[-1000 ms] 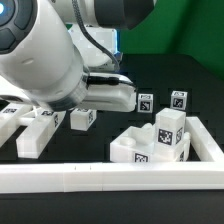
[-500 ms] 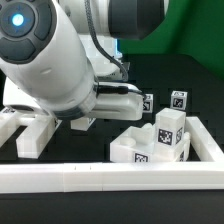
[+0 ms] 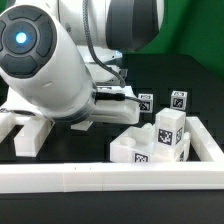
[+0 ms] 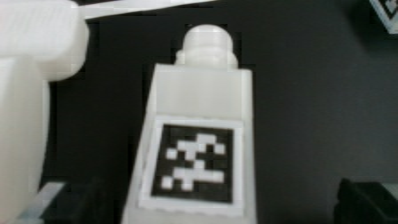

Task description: Assemble chair

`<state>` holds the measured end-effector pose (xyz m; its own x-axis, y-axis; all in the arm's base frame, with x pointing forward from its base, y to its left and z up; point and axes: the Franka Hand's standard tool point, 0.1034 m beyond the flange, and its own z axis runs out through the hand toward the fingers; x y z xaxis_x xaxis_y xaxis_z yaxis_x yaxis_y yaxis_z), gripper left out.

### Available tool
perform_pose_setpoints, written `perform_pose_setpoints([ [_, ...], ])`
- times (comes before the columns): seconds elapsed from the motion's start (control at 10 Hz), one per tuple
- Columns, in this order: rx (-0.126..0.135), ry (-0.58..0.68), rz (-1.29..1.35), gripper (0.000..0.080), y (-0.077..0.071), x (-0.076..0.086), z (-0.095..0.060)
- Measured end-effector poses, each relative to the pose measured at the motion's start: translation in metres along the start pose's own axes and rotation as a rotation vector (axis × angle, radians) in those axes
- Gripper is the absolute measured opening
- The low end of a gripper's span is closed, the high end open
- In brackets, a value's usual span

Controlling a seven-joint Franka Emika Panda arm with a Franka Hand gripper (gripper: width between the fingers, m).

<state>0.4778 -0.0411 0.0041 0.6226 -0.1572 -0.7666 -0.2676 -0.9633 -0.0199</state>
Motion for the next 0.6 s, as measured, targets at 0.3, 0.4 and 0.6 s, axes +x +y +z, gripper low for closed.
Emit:
perform_pose_setpoints([
  [0.3, 0.002, 0.001, 0.001, 0.0284, 0.0011, 0.0005, -0.0008],
  [0.4, 0.001, 0.004, 0.000, 0.0288, 0.0005, 0.0010, -0.0022],
  [0.6, 0.002, 0.008, -0.003, 0.0288, -0.0011, 0.0011, -0.0077],
])
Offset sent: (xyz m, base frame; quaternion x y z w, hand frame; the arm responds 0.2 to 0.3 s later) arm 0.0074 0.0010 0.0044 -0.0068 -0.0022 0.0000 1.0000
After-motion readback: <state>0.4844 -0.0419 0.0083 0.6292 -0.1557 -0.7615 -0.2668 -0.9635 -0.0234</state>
